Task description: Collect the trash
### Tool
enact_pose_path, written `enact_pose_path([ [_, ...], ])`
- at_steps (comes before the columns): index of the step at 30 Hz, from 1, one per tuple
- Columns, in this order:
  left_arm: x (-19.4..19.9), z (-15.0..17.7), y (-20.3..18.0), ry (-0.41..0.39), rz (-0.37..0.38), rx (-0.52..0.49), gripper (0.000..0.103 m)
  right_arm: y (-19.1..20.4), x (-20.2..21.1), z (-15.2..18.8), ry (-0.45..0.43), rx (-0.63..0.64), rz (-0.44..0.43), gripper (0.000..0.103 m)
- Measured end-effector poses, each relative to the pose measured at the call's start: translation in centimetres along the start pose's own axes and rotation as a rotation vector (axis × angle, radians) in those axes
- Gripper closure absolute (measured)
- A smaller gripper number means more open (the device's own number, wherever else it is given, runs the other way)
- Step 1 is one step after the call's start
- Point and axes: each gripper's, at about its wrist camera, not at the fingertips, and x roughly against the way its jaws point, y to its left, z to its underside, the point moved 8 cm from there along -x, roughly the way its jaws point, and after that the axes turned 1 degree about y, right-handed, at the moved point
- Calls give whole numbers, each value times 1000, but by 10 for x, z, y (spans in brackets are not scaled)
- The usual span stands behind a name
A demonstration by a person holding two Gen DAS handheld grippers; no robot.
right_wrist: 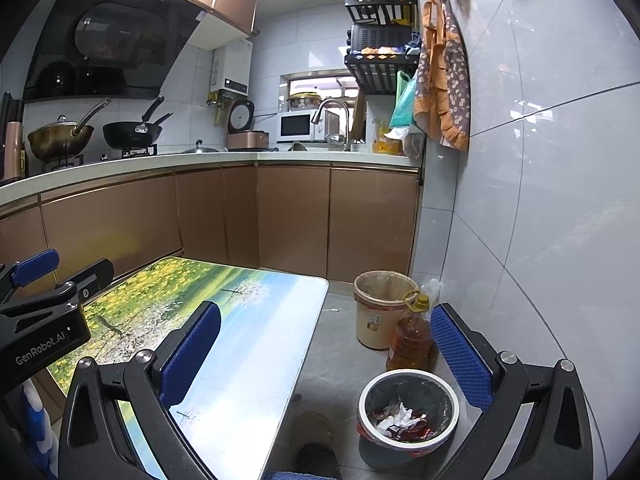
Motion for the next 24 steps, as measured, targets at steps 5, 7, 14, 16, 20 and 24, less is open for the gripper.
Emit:
enact_pose_path([
  [5,5,1,-2,-3,-4,-3,21,-5,4,-2,-8,-7,11,0],
  [7,6,1,-3,-2,-6,-1,21,-7,7,-2,-12,-6,17,0],
  [14,10,3,0,-6,-9,2,21,-11,13,-1,-21,-7,33,0],
  [16,11,3,-1,-6,-9,0,21,-12,14,-1,-23,-8,36,0],
  [20,11,4,1,-4,-5,-4,21,-14,16,-1,-28,-8,39,0],
  [24,13,5,2,-9,-4,-9,21,-15,18,-1,-29,-9,40,0],
])
